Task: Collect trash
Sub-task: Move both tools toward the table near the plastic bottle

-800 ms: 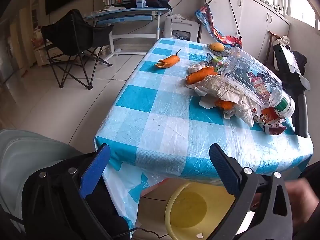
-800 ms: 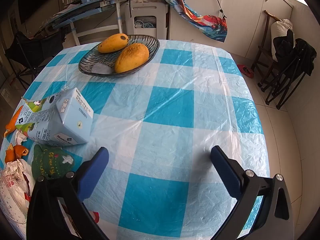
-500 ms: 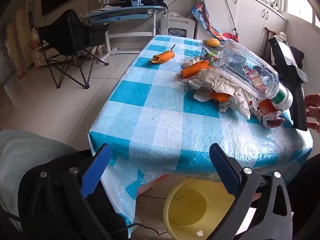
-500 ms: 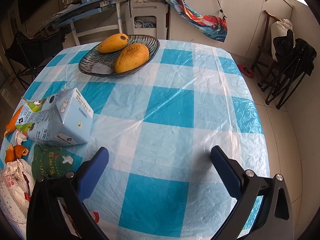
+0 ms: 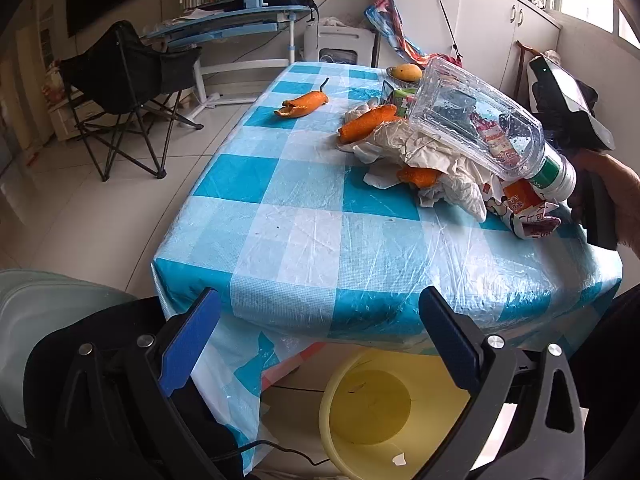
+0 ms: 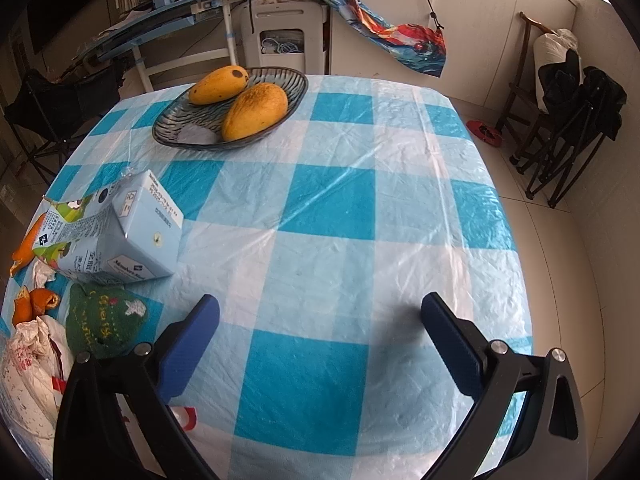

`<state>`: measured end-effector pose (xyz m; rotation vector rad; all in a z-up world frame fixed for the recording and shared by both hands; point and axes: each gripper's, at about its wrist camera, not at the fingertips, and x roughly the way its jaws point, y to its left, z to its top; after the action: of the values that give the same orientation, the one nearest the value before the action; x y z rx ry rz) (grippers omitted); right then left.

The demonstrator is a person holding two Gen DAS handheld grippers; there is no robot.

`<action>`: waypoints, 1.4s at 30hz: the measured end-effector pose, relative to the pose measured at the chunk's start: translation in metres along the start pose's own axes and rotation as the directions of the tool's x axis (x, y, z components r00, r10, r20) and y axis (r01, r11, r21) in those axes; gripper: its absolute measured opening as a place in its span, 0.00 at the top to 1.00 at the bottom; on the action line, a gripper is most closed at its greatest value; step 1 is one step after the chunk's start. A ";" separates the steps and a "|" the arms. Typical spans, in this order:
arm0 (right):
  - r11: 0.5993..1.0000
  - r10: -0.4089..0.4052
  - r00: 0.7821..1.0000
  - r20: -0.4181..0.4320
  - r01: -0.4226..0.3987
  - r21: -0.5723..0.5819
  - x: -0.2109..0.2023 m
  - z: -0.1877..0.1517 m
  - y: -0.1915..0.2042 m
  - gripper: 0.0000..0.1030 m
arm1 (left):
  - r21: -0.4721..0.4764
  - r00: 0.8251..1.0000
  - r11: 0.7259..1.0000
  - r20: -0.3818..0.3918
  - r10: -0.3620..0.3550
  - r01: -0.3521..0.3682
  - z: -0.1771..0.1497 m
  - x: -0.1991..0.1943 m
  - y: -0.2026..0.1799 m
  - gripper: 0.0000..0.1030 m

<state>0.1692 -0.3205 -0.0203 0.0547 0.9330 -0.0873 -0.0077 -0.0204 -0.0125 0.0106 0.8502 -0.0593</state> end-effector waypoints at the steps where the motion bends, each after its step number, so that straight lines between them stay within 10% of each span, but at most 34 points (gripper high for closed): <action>1: 1.000 -0.017 0.999 0.030 0.017 0.000 -0.010 -0.001 -0.002 0.06 | 0.001 1.000 1.000 0.001 0.000 0.000 -0.001 -0.003 0.000 0.07; 10: 0.998 -0.006 0.954 0.300 -0.014 0.062 -0.150 -0.084 0.000 0.06 | 0.023 0.999 1.000 0.049 0.015 -0.016 -0.008 -0.020 -0.004 0.07; 19: 0.994 0.101 0.955 0.280 -0.086 -0.066 -0.183 -0.180 0.069 0.06 | 0.056 0.995 0.998 0.098 0.014 -0.020 -0.017 -0.043 -0.005 0.07; 42: 0.980 0.162 0.948 0.274 -0.123 -0.154 -0.183 -0.195 0.092 0.06 | 0.046 0.986 0.999 0.165 0.005 -0.012 -0.021 -0.059 -0.003 0.07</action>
<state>-0.0858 -0.2026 0.0121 -0.0159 0.6417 0.1010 -0.0620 -0.0200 0.0179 0.0523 0.6829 -0.0711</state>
